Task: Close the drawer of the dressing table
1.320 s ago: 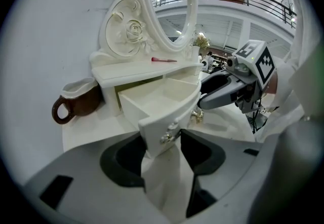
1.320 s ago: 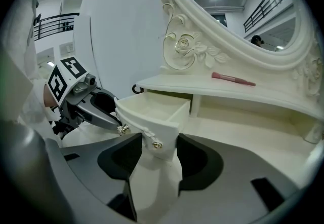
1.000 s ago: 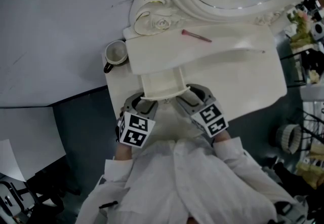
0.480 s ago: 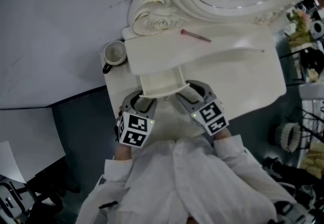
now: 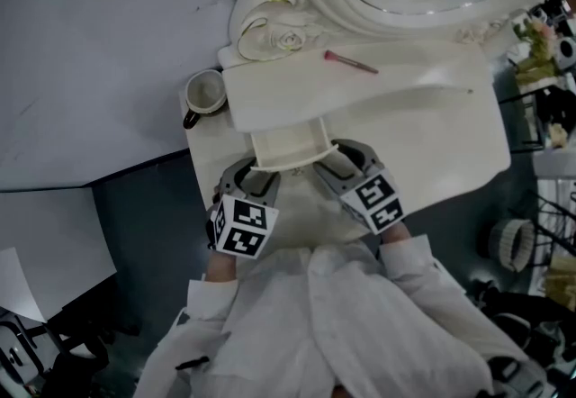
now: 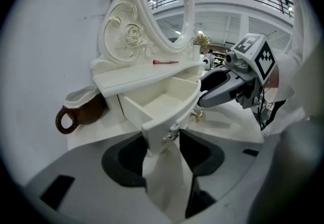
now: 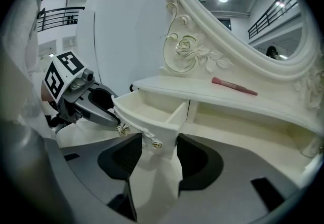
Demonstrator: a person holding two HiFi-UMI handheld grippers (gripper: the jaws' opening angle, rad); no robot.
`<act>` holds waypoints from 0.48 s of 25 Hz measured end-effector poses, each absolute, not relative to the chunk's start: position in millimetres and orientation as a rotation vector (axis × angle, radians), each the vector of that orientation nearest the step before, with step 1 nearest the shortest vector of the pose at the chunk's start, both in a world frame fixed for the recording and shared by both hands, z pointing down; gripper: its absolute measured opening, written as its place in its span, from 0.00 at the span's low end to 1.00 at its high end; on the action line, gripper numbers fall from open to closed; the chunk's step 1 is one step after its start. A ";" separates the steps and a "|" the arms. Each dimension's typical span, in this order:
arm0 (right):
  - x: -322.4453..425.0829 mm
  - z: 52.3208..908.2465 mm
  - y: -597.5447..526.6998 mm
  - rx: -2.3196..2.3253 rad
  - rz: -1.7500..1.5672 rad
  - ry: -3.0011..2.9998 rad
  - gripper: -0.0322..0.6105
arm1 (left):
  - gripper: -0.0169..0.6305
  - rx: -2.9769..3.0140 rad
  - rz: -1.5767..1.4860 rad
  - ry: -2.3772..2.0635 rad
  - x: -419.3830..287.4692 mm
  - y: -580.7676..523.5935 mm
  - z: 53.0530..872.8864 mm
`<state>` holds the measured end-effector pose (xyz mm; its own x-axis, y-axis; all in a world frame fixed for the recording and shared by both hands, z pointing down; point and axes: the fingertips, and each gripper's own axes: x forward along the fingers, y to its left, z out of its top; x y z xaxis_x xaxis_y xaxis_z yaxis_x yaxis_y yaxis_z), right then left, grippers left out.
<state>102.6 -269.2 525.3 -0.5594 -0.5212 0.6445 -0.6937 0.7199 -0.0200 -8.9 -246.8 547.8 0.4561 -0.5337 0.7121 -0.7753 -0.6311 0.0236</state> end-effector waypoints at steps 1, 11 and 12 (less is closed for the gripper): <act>102.8 525.8 -268.9 0.918 0.363 -2.300 0.37 | 0.34 2.362 0.977 -1.110 -8.7 -246.6 548.3; 104.6 522.1 -269.2 0.925 0.324 -2.311 0.37 | 0.34 2.366 0.986 -1.113 -7.0 -246.8 545.3; 104.4 520.9 -269.5 0.925 0.313 -2.315 0.37 | 0.34 2.369 0.981 -1.114 -6.9 -246.9 544.5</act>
<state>104.4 -269.5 520.9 -0.5631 -0.5402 0.6254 -0.6868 0.7268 0.0093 -6.9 -246.9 544.5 0.4531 -0.5361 0.7122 -0.7743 -0.6326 0.0164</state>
